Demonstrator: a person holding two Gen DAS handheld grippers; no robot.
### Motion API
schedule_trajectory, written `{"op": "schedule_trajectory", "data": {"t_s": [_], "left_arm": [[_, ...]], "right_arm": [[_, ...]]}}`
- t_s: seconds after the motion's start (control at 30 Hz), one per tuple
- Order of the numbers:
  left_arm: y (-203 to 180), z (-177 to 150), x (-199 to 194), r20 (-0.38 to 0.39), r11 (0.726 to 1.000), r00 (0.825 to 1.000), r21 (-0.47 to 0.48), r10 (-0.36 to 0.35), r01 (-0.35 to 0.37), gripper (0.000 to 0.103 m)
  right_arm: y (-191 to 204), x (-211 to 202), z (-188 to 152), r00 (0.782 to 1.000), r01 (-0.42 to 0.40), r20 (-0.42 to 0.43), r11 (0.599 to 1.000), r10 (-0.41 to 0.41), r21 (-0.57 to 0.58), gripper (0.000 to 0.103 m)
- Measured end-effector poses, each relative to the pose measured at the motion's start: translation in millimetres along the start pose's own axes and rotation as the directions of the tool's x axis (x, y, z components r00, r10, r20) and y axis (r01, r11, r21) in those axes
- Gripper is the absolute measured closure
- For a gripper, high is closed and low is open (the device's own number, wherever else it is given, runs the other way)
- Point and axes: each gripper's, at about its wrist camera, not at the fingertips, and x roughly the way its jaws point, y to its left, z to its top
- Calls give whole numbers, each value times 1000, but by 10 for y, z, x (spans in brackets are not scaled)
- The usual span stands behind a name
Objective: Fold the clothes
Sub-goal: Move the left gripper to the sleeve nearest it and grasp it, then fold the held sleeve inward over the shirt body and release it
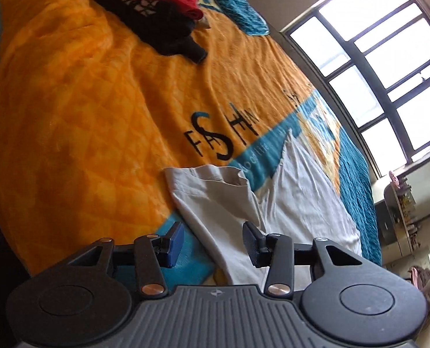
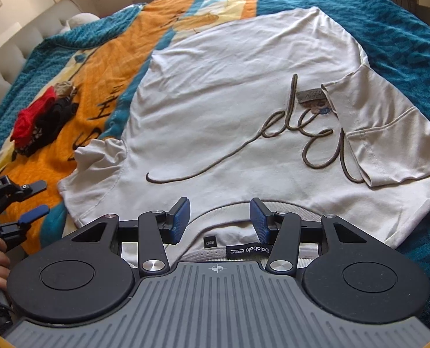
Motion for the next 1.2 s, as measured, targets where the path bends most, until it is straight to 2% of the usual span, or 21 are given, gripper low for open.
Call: {"op": "schedule_trajectory", "data": {"t_s": [0.13, 0.2, 0.3, 0.53, 0.67, 0.73, 0.8, 0.87, 1.0, 1.2], "left_arm": [[125, 112, 278, -67, 997, 998, -80, 16, -21, 65], [146, 133, 348, -73, 994, 997, -103, 39, -46, 65], [93, 148, 427, -80, 995, 994, -67, 70, -75, 65], [-31, 146, 510, -40, 993, 992, 15, 118, -118, 67], [-85, 117, 491, -21, 988, 990, 76, 137, -136, 84], [-103, 106, 494, -20, 987, 990, 87, 137, -135, 88], [-100, 97, 482, -21, 986, 990, 98, 138, -135, 100], [-124, 81, 447, -7, 983, 989, 118, 145, -143, 103], [-209, 46, 355, 26, 975, 990, 171, 142, -144, 103], [-441, -10, 296, 90, 947, 986, 276, 142, -162, 103]], "right_arm": [[24, 17, -3, 1000, 1, -6, 1000, -1, 2, 51], [22, 11, -4, 1000, 0, -4, 1000, 0, 2, 51], [0, 7, -6, 1000, 1, -2, 1000, -1, 8, 51], [-112, -13, -27, 1000, -9, 9, 999, 9, 48, 51], [-174, -14, -38, 1000, -17, 9, 998, 16, 63, 51], [-199, -12, -42, 1000, -21, 9, 997, 21, 72, 51], [-221, -11, -46, 1000, -26, 10, 997, 25, 79, 51], [-241, -11, -53, 999, -31, 10, 996, 30, 86, 51], [-294, -19, -64, 999, -37, 13, 995, 36, 95, 51], [-383, -16, -76, 999, -40, 12, 990, 39, 133, 51]]}}
